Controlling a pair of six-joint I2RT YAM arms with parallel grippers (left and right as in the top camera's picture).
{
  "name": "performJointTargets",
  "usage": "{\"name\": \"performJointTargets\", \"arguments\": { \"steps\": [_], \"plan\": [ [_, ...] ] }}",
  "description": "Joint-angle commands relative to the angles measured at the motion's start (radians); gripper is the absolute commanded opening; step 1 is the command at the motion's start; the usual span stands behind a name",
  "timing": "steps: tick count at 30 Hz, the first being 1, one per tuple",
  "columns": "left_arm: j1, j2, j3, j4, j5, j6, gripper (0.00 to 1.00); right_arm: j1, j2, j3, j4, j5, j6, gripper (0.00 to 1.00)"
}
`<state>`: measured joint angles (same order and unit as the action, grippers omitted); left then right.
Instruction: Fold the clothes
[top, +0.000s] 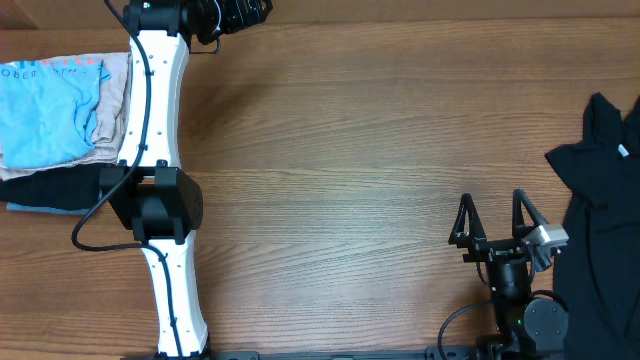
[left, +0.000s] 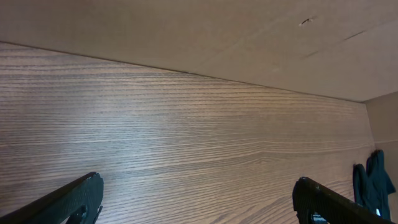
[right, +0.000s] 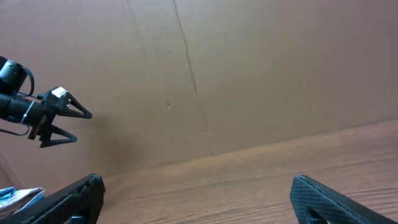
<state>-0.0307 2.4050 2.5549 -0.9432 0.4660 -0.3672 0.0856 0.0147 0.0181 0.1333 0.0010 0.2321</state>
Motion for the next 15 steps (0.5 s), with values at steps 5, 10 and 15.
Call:
{"name": "performJointTargets", "arguments": {
  "steps": [5,10,15],
  "plan": [
    [0.005,-0.001,0.006,0.005,-0.005,0.004,1.0,0.003,-0.012,-0.011,-0.135,0.047,0.003,1.0],
    [0.005,-0.001,0.006,0.005,-0.005,0.004,1.0,0.003,-0.011,-0.01,-0.211,0.061,0.001,1.0],
    [0.004,-0.001,0.006,0.004,-0.005,0.004,1.0,0.003,-0.011,-0.01,-0.211,0.061,0.001,1.0]
  ]
}}
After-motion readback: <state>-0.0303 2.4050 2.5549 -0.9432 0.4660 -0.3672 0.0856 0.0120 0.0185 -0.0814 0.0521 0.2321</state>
